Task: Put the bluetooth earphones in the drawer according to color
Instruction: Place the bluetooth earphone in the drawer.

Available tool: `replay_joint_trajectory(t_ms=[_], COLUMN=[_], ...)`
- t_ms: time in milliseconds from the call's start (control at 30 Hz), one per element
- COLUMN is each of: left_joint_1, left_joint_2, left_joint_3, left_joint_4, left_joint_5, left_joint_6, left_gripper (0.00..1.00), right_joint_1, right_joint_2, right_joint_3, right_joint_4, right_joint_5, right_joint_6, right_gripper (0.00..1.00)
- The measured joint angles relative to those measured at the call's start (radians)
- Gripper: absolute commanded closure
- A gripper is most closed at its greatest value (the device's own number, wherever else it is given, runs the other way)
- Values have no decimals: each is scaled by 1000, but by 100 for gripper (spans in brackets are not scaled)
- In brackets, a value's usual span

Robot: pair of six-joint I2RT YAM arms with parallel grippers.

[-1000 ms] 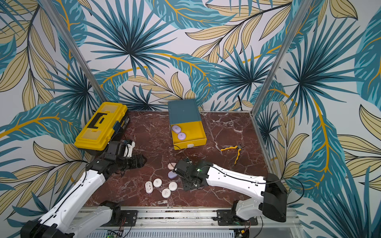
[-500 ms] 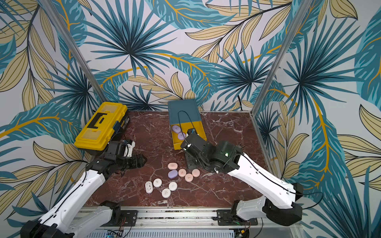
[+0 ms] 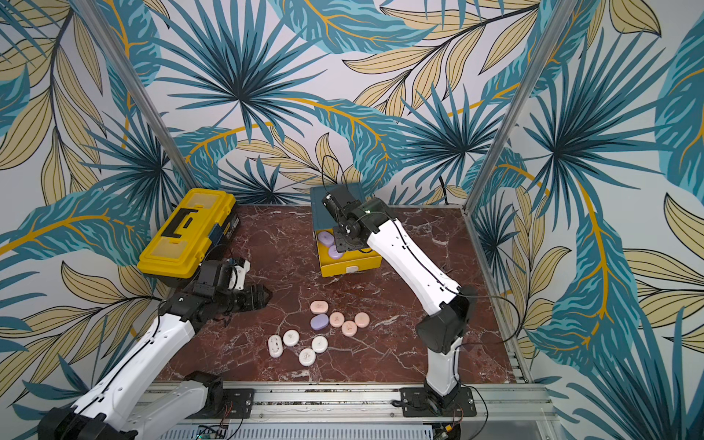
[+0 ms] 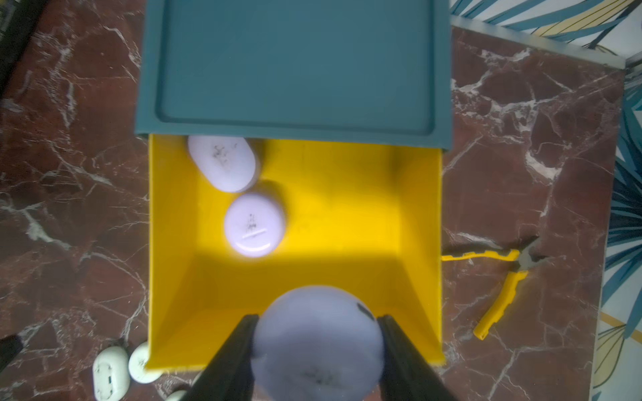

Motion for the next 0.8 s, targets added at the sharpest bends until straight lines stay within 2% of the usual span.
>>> replay_joint_trajectory(t_ms=[167,800], left_joint_1=[0,0], left_joint_2=[0,0], left_joint_3=[0,0], left_joint_4=[0,1], left_joint_5=[0,0], left_joint_6=[0,0], left_gripper=[13,13], right_joint_1=[-27,-86], right_joint_2=[134,357], right_joint_3=[69,337], right_joint_4=[-1,-80], right_joint_5=[-42,-123], right_joint_6=[-19,-39], right_gripper=[49,35])
